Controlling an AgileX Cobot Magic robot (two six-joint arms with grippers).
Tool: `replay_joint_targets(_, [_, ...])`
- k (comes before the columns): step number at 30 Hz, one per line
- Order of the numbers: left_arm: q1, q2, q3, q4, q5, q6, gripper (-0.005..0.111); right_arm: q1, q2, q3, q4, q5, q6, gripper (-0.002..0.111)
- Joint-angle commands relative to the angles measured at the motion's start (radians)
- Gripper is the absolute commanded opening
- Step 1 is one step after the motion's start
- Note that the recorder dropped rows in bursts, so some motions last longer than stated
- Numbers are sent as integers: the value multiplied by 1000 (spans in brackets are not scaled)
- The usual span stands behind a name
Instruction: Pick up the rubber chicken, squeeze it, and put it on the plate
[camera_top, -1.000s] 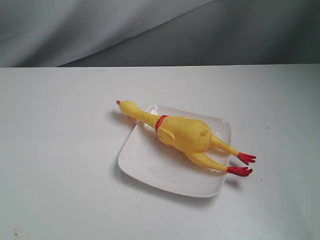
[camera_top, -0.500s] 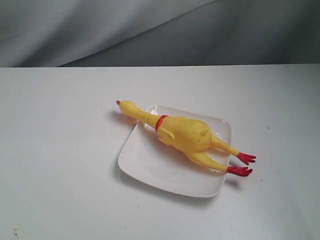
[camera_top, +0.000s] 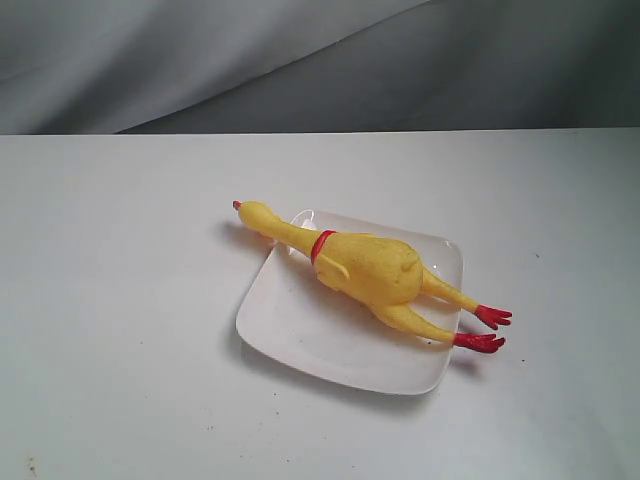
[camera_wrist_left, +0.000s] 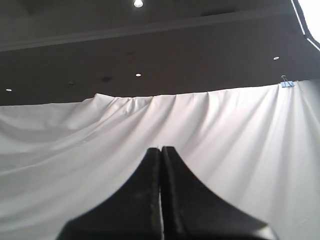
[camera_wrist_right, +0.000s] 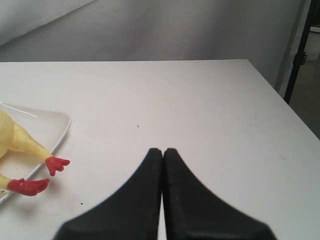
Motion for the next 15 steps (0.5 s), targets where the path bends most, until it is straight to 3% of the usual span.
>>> replay_joint_targets(1, [2,-2,-1,-1,-10,-4,0,-7,-2,3,-1,-1,-3,0])
replay_joint_targets(4, [2,-2,-1,-41,-34,64,0,-7,-2,3,-1,-1,-3,0])
replay_joint_targets(5, [2,-2,-1,-189,-25,185,0,-7,-2,3,-1,-1,-3,0])
replay_joint_targets(8, [2,-2,-1,-761,-20,753,0,-7,-2,3,-1,-1,-3,0])
replay_joint_targets(9, [2,-2,-1,-910,-10,930,0,-7,-2,3,-1,-1,-3,0])
replay_joint_targets(11, [2,-2,-1,-1110,17,1125,0,-7,-2,3,-1,-1,-3,0])
replay_joint_targets(15, [2,-2,-1,-1212,48,1245,0,-7,-2,3,-1,-1,-3,0])
